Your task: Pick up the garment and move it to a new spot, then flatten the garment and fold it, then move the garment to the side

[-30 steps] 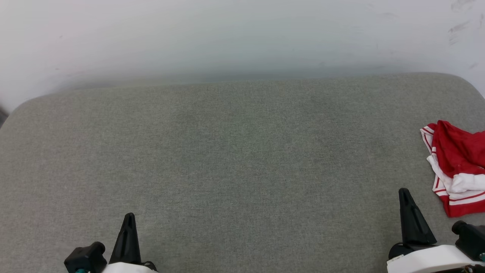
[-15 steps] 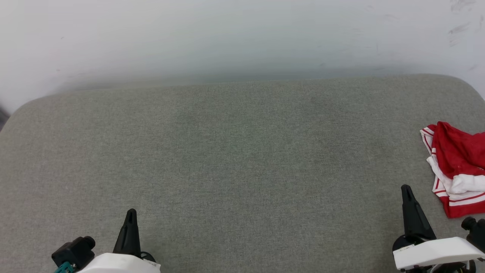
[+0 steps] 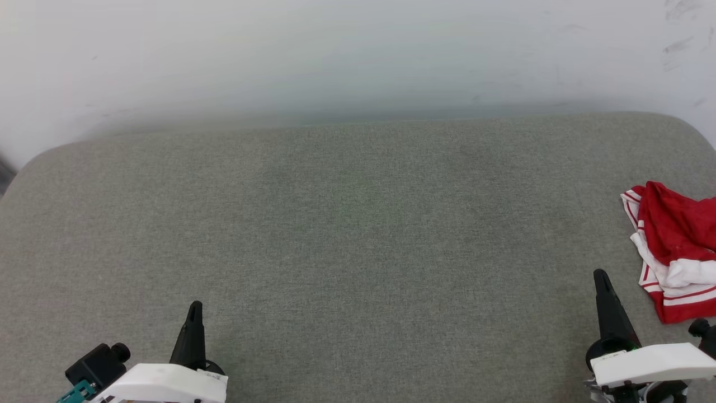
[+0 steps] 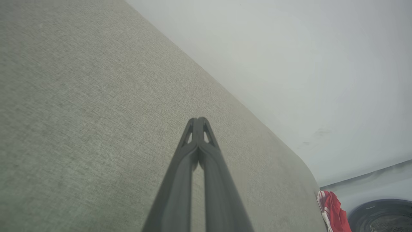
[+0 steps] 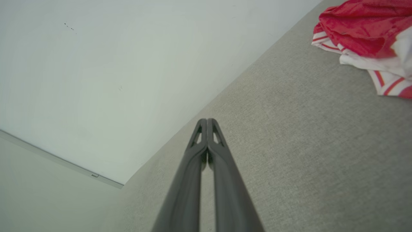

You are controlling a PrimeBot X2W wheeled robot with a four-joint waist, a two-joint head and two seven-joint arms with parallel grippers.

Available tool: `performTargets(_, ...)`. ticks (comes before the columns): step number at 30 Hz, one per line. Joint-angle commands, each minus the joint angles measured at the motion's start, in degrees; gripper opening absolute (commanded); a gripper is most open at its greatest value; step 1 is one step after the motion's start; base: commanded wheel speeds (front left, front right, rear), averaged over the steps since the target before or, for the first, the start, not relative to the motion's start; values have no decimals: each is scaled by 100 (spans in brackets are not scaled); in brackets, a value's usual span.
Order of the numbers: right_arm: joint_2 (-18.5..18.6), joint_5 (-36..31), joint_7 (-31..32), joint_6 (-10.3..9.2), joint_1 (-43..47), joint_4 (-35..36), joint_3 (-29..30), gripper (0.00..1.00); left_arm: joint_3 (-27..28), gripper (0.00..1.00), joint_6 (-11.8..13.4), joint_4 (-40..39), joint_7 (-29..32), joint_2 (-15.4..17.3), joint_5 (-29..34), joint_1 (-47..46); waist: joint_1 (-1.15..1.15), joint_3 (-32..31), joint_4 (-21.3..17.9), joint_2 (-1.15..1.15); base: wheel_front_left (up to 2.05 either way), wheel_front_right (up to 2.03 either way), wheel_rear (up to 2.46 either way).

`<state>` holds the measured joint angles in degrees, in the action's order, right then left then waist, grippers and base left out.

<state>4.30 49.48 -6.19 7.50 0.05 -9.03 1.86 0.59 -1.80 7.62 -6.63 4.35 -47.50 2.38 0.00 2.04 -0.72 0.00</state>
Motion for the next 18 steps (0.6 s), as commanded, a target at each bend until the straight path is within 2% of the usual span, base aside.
performTargets(1,54,193,39,0,-156,38,22,0,25,0,-42,-33,40,32,-191,-132,0,-3,1,0,0,0,0)
performTargets(18,50,1365,328,0,-296,-104,80,0,101,0,-191,141,325,47,-1433,-336,0,-41,16,0,0,0,0)
